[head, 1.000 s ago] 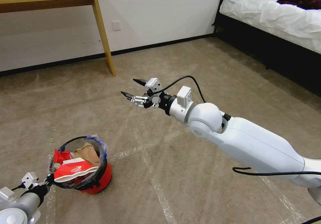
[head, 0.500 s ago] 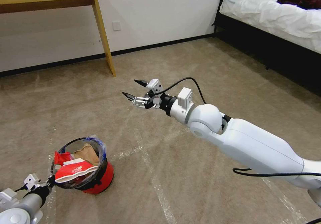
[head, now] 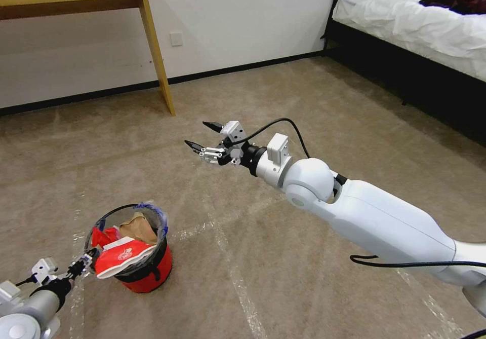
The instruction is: Pick up the trash bin and place the garbage on the floor into it.
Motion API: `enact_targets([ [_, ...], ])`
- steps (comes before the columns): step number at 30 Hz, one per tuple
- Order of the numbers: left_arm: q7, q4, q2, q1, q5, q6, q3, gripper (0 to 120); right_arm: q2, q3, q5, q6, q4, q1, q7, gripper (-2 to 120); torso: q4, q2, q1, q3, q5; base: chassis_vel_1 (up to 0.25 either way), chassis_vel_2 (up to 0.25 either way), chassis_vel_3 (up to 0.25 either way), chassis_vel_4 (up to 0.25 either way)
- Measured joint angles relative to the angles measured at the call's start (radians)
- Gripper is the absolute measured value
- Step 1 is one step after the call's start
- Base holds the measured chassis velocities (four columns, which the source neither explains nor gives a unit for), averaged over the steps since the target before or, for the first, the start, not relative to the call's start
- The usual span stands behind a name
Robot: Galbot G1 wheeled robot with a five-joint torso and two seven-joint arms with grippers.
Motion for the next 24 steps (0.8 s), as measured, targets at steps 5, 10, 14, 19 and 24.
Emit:
enact_targets([
  [5, -0.007, -0.03, 0.002, 0.016, -0.001, 0.0, -0.01, 75, 0.005, 0.0, 0.0, 0.0, 0.0, 0.0, 0.0, 70, 0.0001, 0.0, 0.0, 0.0, 0.0001, 0.0, 0.0, 0.0, 0.0],
  [10, -0.016, -0.072, 0.003, 0.039, -0.001, 0.001, -0.023, 77, 0.007, 0.0, -0.001, 0.0, 0.001, -0.002, 0.0, 70, 0.0001, 0.0, 0.0, 0.0, 0.0001, 0.0, 0.0, 0.0, 0.0],
  [14, -0.022, -0.123, 0.003, 0.065, 0.007, 0.001, -0.039, 77, 0.008, 0.013, -0.001, 0.001, 0.009, -0.007, 0.0, 70, 0.0, 0.0, 0.0, 0.0, 0.0001, 0.0, 0.0, 0.0, 0.0],
  [19, -0.011, -0.201, -0.001, 0.101, 0.048, -0.002, -0.063, 77, 0.01, 0.055, 0.002, 0.001, 0.017, -0.036, 0.003, 70, 0.0003, 0.0, 0.0, 0.0, 0.0001, 0.0, 0.0, 0.0, 0.0],
  [24, 0.04, -0.318, -0.002, 0.133, 0.145, -0.051, -0.076, 79, -0.005, 0.158, 0.019, 0.002, 0.037, -0.117, 0.032, 70, 0.0003, 0.0, 0.0, 0.0, 0.0004, 0.0, 0.0, 0.0, 0.0],
])
